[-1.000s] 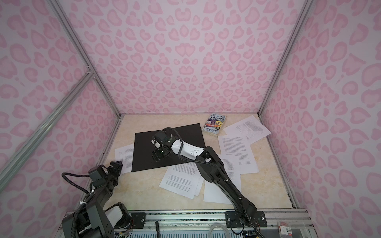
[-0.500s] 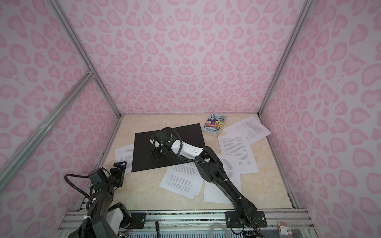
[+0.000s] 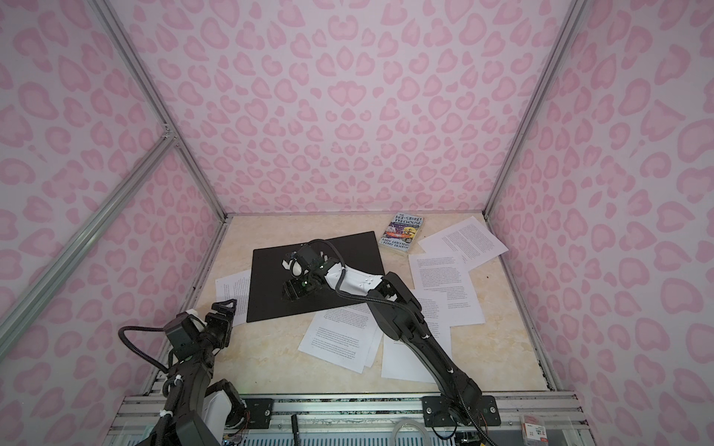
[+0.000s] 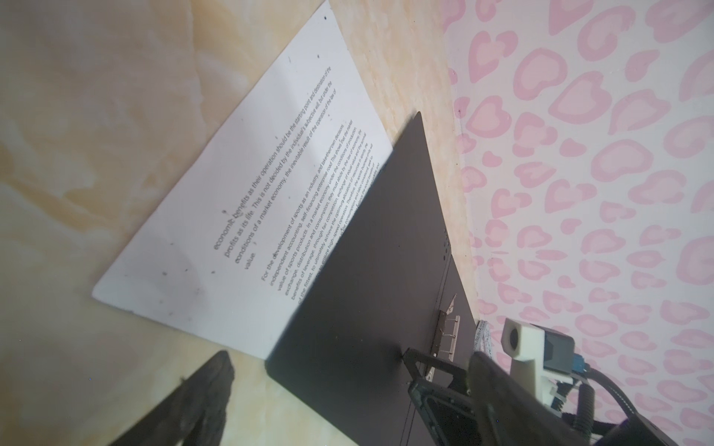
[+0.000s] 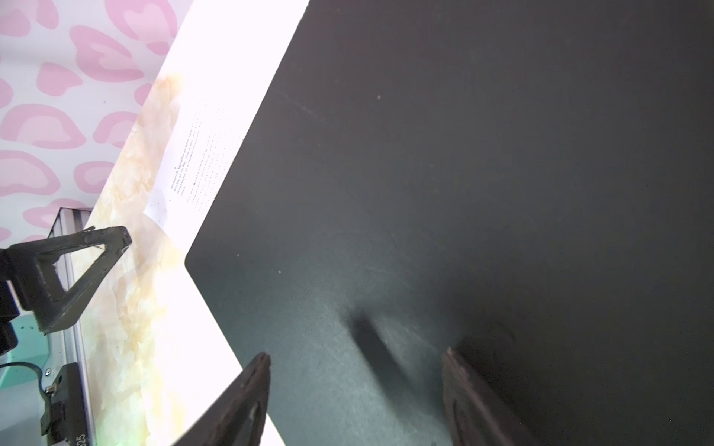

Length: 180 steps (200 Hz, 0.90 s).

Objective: Put the files into the folder

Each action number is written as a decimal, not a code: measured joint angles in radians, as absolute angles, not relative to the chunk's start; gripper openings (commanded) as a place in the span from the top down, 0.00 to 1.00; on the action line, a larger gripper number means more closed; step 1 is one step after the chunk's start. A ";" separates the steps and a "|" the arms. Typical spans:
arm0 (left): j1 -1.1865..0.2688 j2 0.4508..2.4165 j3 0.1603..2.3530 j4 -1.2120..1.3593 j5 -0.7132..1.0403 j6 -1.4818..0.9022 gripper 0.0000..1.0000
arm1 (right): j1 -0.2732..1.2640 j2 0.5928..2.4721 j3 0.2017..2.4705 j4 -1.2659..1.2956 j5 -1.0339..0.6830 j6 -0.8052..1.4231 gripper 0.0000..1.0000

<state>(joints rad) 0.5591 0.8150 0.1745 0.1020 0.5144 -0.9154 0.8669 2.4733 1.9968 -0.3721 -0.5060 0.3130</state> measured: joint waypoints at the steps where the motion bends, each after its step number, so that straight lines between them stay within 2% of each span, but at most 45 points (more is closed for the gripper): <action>1: 0.559 0.814 0.175 0.101 0.514 -0.915 0.04 | 0.867 2.473 1.995 -0.370 -0.506 0.313 0.29; 71: 0.559 0.833 0.197 -0.012 0.449 -0.889 0.04 | 0.868 2.401 1.815 -0.196 -0.547 0.321 0.29; 143: 0.559 0.662 0.288 -0.271 0.263 -0.836 0.04 | 0.868 2.370 1.699 -0.037 -0.596 0.331 0.29; 180: 0.559 0.746 0.274 -0.311 0.228 -0.826 0.04 | 0.864 2.376 1.687 0.006 -0.626 0.348 0.29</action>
